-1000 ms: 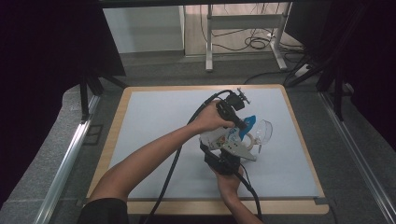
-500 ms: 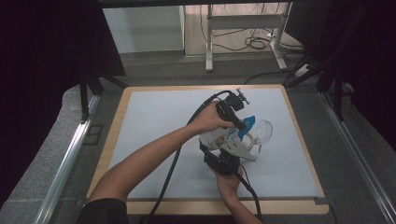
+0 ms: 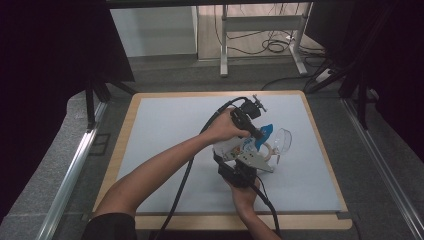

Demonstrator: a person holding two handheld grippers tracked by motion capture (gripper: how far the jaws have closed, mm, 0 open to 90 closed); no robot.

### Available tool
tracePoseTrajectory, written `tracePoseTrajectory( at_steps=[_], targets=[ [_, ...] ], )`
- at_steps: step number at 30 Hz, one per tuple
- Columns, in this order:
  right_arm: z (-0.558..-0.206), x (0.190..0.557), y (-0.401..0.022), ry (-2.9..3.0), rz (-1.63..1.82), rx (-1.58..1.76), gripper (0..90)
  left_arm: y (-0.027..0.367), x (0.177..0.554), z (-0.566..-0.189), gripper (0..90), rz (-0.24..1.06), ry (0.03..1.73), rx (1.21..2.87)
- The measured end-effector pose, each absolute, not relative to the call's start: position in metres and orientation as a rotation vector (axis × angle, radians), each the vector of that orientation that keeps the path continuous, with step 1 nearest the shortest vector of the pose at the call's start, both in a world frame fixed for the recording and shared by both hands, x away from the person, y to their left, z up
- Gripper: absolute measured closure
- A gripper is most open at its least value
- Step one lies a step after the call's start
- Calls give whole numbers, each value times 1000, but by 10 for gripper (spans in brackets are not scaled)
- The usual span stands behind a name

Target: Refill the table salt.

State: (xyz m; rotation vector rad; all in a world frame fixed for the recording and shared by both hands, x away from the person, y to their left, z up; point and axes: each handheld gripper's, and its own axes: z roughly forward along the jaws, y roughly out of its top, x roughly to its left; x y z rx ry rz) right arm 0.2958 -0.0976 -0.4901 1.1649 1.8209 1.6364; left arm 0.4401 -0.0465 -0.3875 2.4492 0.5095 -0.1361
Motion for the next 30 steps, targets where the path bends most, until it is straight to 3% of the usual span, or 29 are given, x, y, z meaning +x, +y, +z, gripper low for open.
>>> tracePoseTrajectory(
  at_steps=[30],
  targets=[
    [-488,295,-98,1811,1644,1171,539,-49,440,-386,897,-140,504,2459]
  ],
)
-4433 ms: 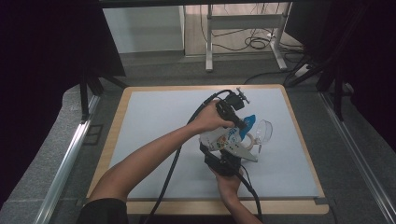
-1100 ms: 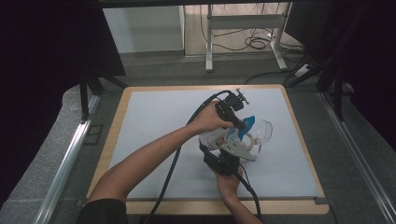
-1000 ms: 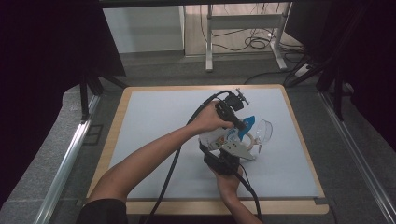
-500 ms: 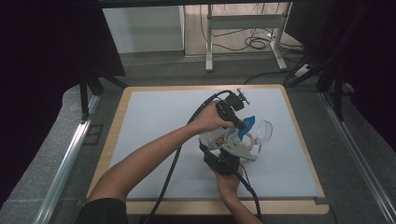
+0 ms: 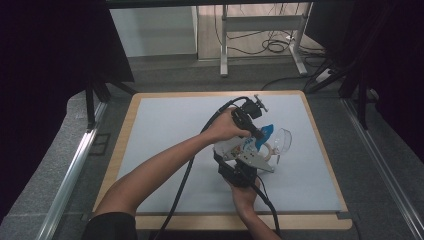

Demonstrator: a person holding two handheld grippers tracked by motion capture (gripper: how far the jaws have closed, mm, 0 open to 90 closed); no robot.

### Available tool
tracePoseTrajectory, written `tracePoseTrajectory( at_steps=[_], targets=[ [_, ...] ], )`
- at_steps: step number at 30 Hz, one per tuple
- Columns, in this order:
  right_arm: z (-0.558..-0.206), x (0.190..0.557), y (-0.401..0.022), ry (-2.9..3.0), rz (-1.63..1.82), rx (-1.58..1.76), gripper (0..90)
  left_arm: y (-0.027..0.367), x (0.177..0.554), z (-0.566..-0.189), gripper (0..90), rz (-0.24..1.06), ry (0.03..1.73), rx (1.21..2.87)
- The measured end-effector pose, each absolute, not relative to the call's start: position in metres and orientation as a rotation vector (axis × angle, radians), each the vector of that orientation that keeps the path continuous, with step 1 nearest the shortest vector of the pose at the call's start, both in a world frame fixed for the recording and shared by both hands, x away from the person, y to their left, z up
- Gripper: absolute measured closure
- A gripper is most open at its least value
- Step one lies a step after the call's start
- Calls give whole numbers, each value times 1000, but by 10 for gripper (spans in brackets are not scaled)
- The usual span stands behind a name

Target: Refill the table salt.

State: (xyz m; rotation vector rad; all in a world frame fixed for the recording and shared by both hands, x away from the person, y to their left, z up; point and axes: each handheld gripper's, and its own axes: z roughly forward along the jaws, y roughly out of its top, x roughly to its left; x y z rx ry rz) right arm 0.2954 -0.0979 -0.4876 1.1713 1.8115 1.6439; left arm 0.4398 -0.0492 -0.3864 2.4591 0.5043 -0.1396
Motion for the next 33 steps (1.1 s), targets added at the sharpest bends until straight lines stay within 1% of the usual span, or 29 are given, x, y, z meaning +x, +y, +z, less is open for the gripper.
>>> tracePoseTrajectory(
  at_steps=[33],
  targets=[
    [-488,295,-96,1820,1644,1160,540,-45,438,-387,896,-137,510,2453]
  ],
)
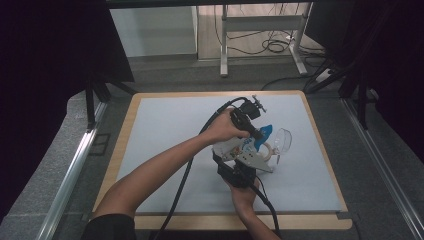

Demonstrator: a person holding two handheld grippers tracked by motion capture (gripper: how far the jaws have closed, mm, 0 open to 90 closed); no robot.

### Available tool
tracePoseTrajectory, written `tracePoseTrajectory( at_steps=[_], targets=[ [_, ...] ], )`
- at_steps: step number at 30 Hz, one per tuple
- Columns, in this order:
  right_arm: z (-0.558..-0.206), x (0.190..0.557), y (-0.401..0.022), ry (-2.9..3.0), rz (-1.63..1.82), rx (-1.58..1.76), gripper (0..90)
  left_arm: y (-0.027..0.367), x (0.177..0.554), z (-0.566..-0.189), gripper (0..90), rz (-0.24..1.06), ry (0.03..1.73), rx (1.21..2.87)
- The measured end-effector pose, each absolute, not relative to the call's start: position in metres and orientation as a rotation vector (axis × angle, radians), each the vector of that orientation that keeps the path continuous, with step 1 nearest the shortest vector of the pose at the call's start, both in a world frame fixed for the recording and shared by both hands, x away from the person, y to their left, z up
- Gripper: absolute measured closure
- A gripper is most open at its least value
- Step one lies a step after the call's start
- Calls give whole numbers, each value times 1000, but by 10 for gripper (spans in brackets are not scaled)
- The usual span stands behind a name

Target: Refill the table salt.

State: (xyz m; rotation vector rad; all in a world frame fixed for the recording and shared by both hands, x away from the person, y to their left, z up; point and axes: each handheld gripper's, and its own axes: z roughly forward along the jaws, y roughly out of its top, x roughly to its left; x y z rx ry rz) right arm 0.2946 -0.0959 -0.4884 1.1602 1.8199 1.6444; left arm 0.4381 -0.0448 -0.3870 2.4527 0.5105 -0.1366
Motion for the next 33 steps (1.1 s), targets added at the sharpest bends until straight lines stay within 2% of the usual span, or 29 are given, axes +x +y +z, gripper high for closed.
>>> tracePoseTrajectory(
  at_steps=[33],
  targets=[
    [-487,296,-98,1820,1644,1165,540,-48,439,-388,896,-140,504,2460]
  ],
)
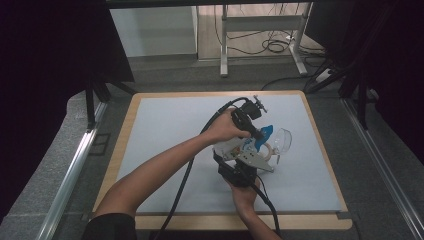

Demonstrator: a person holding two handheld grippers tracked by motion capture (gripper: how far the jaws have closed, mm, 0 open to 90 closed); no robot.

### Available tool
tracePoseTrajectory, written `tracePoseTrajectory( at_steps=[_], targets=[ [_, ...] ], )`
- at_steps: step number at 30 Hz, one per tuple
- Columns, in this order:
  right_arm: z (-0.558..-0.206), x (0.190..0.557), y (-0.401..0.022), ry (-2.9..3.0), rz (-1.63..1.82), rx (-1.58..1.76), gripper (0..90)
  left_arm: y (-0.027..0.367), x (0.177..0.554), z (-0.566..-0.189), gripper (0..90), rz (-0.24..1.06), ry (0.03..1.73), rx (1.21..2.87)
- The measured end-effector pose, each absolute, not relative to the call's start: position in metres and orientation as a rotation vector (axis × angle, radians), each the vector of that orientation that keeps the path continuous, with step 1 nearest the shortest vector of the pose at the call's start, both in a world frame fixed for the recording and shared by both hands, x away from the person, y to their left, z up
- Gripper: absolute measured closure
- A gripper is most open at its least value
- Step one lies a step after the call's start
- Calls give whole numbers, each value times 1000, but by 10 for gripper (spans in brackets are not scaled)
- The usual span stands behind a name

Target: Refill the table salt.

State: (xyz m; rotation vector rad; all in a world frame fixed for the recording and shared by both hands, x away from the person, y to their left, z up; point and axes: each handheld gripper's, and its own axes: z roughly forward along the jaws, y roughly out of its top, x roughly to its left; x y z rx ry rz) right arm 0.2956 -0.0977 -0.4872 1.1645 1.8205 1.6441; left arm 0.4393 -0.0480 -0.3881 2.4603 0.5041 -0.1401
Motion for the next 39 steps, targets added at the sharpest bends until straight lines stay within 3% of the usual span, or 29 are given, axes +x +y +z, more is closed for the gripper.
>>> tracePoseTrajectory(
  at_steps=[39],
  targets=[
    [-485,296,-101,1801,1654,1170,540,-53,440,-389,896,-156,501,2462]
  ],
)
